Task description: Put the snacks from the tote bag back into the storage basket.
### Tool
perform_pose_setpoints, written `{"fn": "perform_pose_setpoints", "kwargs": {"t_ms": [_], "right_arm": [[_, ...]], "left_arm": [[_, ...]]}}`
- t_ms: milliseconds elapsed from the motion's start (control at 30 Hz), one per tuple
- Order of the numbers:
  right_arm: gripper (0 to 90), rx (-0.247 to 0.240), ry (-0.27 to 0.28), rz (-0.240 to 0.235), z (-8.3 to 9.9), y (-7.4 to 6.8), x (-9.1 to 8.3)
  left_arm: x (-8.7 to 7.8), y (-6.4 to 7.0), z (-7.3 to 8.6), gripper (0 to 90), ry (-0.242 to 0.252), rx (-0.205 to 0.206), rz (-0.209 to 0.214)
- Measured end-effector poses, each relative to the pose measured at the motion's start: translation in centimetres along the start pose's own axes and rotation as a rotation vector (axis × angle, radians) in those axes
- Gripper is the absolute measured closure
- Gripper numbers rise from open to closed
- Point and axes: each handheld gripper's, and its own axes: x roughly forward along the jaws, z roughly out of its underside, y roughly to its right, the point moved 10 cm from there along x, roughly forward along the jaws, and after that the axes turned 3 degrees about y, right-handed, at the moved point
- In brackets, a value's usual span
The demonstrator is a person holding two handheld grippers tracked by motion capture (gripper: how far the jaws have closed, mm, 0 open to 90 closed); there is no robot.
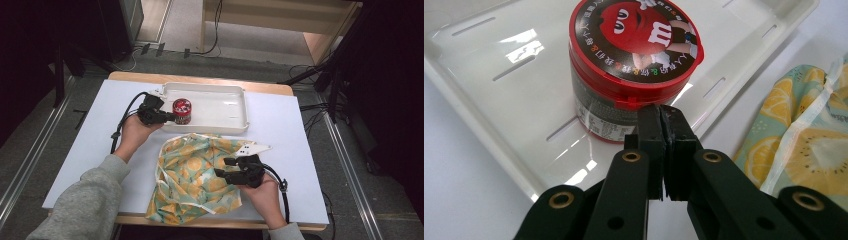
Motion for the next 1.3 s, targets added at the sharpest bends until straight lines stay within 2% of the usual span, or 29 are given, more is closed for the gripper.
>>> {"fn": "perform_pose_setpoints", "kwargs": {"t_ms": [333,467,933,1100,1300], "right_arm": [[44.9,0.001,0.000,-0.001,0.0,0.0,0.0],[44.9,0.000,0.000,0.000,0.0,0.0,0.0],[44.9,-0.001,0.001,-0.001,0.0,-0.1,0.0],[45.0,0.003,-0.003,0.000,0.1,-0.1,0.0],[45.0,0.000,-0.001,-0.002,0.0,-0.1,0.0]], "left_arm": [[-0.2,-0.7,-0.1,88.6,0.010,-0.021,-0.009],[-0.2,-0.9,-0.2,88.6,0.006,-0.015,-0.014],[-0.1,-2.0,-0.5,88.0,0.030,-0.050,-0.024],[-0.2,-2.3,-0.4,87.4,0.036,-0.071,-0.012],[-0.4,-2.2,-0.3,84.6,0.027,-0.077,0.001]]}}
